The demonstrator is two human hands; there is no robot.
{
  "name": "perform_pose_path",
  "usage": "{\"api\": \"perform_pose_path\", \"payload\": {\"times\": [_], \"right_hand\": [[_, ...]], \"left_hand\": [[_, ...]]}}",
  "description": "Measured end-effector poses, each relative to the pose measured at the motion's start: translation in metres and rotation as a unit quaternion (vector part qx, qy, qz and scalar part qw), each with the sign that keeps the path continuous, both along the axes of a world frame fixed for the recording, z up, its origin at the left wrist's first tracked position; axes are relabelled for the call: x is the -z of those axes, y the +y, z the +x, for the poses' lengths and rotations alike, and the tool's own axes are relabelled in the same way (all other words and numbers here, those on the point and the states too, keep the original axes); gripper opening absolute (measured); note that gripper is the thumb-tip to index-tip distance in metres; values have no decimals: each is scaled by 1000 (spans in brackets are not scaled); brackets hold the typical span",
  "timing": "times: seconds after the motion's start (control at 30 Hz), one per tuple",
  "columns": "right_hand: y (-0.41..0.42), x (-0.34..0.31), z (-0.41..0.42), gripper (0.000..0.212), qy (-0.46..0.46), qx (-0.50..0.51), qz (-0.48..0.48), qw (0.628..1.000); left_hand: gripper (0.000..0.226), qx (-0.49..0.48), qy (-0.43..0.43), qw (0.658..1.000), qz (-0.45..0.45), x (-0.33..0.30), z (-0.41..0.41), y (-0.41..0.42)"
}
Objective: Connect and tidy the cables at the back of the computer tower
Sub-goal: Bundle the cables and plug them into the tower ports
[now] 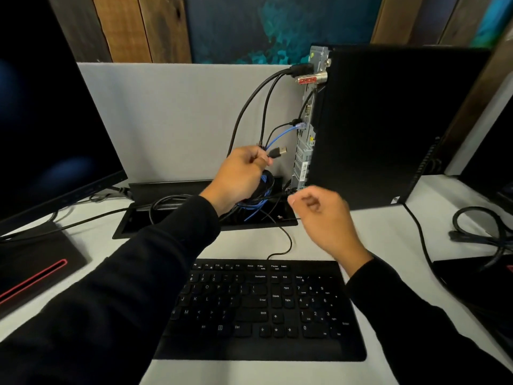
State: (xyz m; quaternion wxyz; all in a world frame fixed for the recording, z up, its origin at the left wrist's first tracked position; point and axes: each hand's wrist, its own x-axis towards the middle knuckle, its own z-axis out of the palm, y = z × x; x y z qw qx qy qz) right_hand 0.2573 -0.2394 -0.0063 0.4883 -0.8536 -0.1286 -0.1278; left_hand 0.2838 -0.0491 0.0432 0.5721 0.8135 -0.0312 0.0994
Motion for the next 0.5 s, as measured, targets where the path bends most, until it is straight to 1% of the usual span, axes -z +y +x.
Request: {"api": "perform_pose_path", "payload": {"times": [0.07,0.13,0.23,0.3,0.33,0.4,0.43,0.5], "right_hand": [[0,-12,-1,7,-53,5,24,998],[3,-21,0,5,-108,15,21,994],[6,-39,10,20,-191,65,-7,979],[7,-56,21,30,-252,99,-5,963],[7,-66,27,35,-286,114,-3,951],[7,-87,40,43,-348,149,-20,925],[7,-99,48,45,-374,163,-36,912],[7,-117,61,47,-398,180,-68,897]], "left_hand": [[22,-25,-8,999,45,11,5,-8],[21,-37,-22,996,76,21,12,-17],[21,-66,-79,981,166,34,16,-32],[21,-76,-110,974,184,42,19,-38],[23,-77,-113,973,184,44,22,-40],[24,-73,-93,978,171,39,28,-43],[24,-69,-72,984,149,33,32,-45],[32,-59,-10,996,60,20,39,-49]]}}
